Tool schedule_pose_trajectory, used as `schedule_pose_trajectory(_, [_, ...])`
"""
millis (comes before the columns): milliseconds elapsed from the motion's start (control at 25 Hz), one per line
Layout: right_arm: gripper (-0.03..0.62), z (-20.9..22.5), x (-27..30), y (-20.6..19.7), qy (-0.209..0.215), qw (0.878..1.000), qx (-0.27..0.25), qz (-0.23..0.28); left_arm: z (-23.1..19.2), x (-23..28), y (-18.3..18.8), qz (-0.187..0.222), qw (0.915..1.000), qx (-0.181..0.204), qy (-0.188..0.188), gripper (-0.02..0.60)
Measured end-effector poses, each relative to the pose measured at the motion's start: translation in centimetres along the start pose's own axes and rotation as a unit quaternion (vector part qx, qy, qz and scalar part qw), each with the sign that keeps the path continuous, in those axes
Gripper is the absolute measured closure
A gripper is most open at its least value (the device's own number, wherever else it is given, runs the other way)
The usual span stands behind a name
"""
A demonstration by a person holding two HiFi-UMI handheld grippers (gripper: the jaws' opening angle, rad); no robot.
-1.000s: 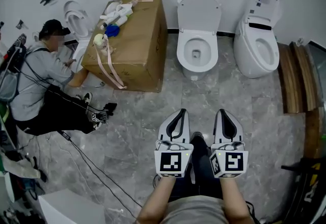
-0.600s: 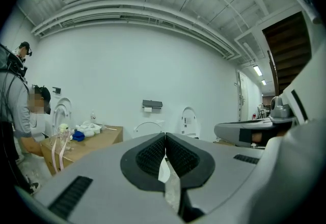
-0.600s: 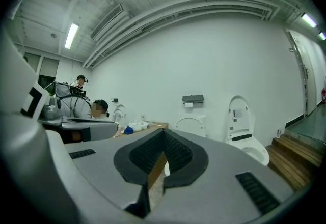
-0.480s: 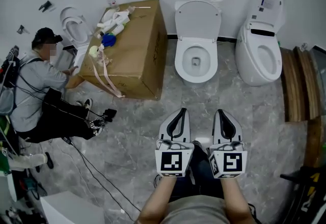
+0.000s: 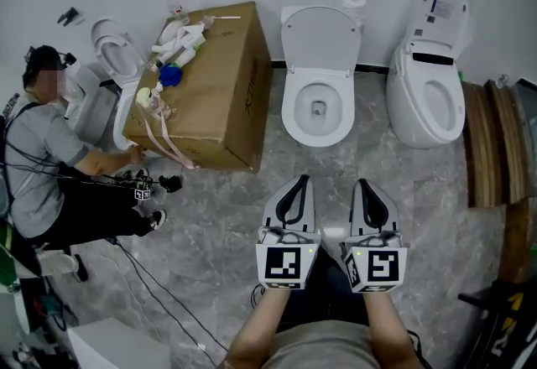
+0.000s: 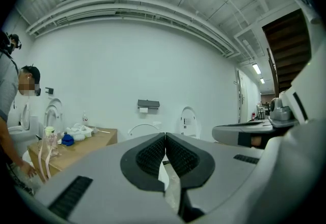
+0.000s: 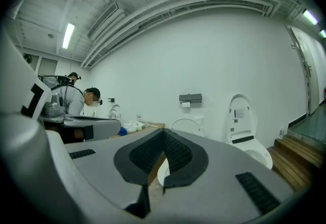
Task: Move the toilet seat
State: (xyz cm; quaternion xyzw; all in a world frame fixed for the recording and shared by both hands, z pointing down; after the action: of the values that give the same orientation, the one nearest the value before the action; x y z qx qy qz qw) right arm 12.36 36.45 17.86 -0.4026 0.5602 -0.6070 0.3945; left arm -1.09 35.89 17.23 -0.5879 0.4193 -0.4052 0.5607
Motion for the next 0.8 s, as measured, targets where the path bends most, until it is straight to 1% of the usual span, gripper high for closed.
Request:
schedule_pose_trajectory(120, [0.580, 0.6, 0.9, -0.2, -0.004, 1.000, 0.005, -0.004, -0.2, 1.0, -0.3, -0.007, 1.0000, 0.004, 0.000, 0.566])
schedule_pose_trajectory(280, [0.580, 1.3, 2.2, -0.7, -0.002, 1.000, 0.008, -0.008, -0.7, 2.2, -0.4, -0.004, 1.0000, -0.004, 0.005, 0.566])
schedule_pose_trajectory(440, [0.579, 1.5, 3.8, -1.1, -0.005, 1.000, 0.009, -0.012, -1.8, 3.5, -1.1, -0.013, 0.9999, -0.006, 0.007, 0.566])
schedule_pose_trajectory(600, [0.580, 2.0, 6.2, -1.3, -0.012, 1.000, 0.010, -0.016, -3.0, 5.6, -1.4, -0.020, 0.9998, -0.004, -0.001, 0.566])
schedule_pose_trajectory(800, [0.580, 2.5, 9.9, -1.4, -0.020, 1.000, 0.010, -0.019, -5.1, 8.7, -1.7, -0.023, 0.9997, -0.010, -0.006, 0.566])
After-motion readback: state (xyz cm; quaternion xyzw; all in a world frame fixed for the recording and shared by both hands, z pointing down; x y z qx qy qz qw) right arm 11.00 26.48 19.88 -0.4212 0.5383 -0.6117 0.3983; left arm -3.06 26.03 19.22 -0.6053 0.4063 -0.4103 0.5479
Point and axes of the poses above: the fingertips, and each gripper's own axes: x forward along the fingers, z to its right, y out of its top, the point moved 5 cm from there along -x, backward along the fingers, and after that the axes turned 8 degrees about z, right-handed, at the moved point
